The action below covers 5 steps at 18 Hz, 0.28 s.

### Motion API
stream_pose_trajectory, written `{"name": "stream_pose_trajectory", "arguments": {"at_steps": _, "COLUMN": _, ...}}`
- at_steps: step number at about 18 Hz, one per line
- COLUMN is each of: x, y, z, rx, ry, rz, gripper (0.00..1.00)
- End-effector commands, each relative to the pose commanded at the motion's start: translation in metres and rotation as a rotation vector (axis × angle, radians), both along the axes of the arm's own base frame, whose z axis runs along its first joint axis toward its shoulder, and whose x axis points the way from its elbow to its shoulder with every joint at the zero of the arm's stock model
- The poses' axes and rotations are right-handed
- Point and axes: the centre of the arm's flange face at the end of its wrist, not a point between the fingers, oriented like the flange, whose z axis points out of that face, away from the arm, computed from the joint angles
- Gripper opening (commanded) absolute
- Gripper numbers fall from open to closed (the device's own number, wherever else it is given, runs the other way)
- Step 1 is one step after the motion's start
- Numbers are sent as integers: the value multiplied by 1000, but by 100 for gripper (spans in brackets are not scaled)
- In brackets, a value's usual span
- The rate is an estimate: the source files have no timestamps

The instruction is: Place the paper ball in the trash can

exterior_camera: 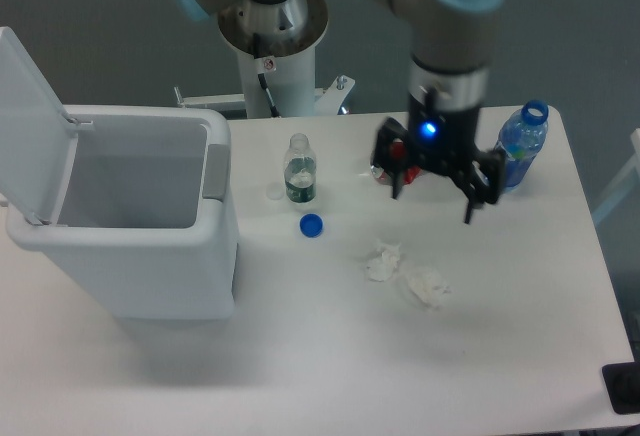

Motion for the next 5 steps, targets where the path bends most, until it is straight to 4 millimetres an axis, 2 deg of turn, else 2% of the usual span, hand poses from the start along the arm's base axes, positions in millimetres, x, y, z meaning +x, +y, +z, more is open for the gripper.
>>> {"name": "stream_pose_trajectory", "arguments": {"at_steps": 3, "x": -25, "y": -8, "z": -40, "rx": -76, "ry": -15, "rz": -55, "gripper": 100}}
{"name": "stream_pose_trajectory", "arguments": {"at_steps": 5, "x": -44, "y": -8, "z": -53, "rx": -82, "ry": -13, "rz": -67, "gripper": 100}}
